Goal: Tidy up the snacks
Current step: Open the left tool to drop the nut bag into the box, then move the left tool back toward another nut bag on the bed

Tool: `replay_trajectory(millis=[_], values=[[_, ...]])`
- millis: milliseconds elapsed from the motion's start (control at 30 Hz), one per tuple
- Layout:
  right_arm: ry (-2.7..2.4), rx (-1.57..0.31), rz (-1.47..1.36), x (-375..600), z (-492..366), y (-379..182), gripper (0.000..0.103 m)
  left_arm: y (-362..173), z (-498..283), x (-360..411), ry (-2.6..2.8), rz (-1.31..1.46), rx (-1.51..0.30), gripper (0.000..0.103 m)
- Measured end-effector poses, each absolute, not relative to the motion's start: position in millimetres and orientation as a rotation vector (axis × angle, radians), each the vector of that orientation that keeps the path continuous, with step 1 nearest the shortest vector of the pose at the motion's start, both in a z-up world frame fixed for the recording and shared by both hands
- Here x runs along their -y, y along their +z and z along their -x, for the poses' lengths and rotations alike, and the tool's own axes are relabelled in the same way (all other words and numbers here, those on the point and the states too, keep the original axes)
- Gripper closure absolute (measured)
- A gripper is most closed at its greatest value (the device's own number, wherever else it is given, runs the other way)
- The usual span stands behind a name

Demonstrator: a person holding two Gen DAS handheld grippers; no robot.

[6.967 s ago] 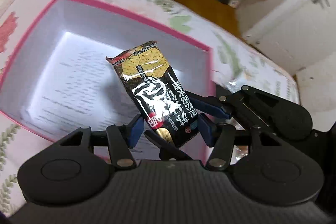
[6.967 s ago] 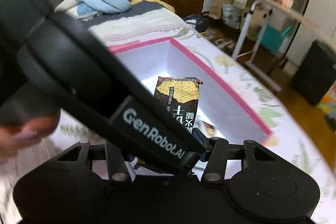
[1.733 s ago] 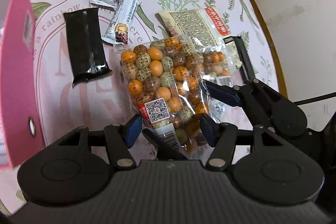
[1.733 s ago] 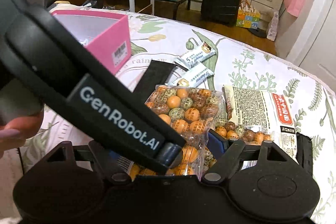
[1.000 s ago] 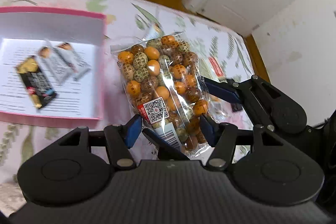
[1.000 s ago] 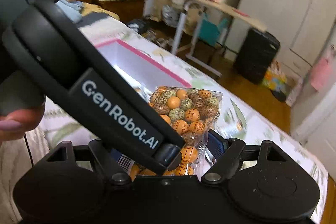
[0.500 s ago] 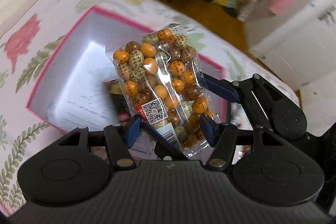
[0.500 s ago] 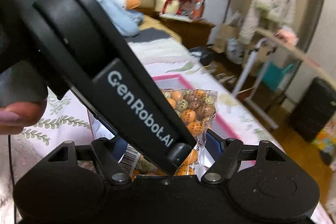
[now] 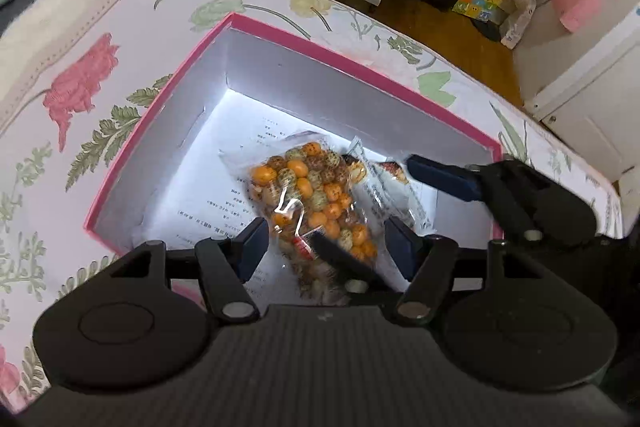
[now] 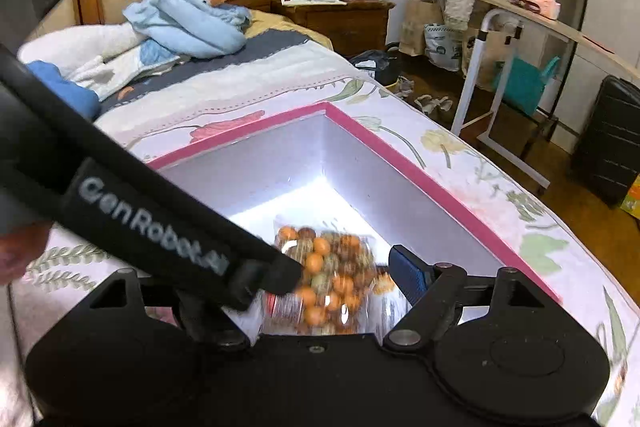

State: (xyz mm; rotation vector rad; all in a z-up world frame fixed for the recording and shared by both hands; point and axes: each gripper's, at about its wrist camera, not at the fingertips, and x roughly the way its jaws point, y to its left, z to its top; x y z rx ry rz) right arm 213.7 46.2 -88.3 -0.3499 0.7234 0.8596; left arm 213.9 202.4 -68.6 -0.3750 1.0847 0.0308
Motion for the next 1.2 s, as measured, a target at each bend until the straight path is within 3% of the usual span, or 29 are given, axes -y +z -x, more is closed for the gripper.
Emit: replay_trajectory(millis=[467, 667, 933, 1200], values=[[0.683, -0.652, 0.212, 105, -157, -23, 0.02, -3, -165, -121, -0.199, 0.25, -0.949, 0.04], [0.564, -0.8, 0.328, 178, -148, -17, 0.02, 3, -161, -64, -0.349, 0.249, -0.939, 0.037], [0.415, -0.895, 0.091, 257, -138, -63, 0.02, -42, -162, 9, -0.456, 0.264, -0.923, 0.037], [0.369, -0.931, 0.059, 288, -144, -120, 0.02, -124, -170, 39, -0.462, 0.411, -1.149, 0.041]])
